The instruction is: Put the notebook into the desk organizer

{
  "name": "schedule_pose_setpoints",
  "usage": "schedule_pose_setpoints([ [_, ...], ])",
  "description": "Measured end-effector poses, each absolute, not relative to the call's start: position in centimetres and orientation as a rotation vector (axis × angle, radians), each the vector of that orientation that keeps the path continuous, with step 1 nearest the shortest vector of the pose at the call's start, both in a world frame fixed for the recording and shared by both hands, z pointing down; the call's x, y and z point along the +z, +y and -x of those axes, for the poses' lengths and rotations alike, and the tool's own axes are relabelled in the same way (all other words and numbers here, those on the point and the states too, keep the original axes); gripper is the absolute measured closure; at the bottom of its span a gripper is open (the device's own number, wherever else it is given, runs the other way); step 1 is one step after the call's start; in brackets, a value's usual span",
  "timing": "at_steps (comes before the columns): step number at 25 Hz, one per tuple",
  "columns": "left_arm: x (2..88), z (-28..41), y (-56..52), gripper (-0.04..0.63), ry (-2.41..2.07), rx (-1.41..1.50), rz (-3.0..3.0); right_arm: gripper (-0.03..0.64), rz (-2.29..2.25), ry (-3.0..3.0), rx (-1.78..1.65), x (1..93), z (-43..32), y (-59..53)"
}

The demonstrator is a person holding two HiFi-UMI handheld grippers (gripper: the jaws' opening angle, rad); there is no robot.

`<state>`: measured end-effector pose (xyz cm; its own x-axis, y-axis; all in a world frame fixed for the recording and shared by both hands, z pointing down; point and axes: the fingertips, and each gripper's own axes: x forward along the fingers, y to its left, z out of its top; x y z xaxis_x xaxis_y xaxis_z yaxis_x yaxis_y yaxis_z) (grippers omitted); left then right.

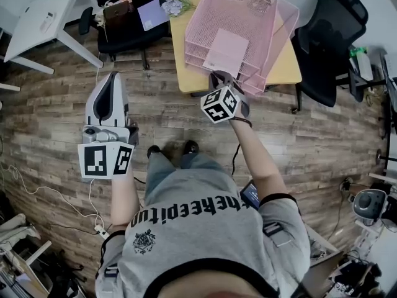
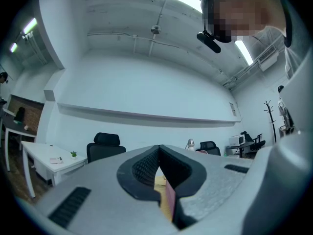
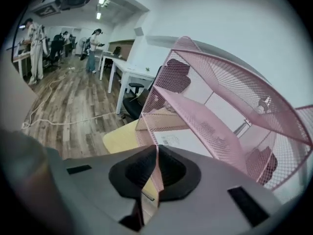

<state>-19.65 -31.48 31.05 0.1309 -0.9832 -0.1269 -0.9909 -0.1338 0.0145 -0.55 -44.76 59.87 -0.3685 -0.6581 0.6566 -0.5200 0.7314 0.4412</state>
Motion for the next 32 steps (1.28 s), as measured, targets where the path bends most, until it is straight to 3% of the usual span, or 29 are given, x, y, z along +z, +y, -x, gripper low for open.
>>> schedule_pose_setpoints([
  [20, 28.3, 19.7, -31.1, 0.592, 1.728, 0.234, 2.508, 0.614, -1.357, -2.301, 0.157, 48.8, 1.1, -39.2],
  [32, 27.7, 18.4, -30.7, 0.592, 1.593, 0.269, 2.596, 0.614, -1.573, -2.413, 0.148, 41.6, 0.8, -35.5],
])
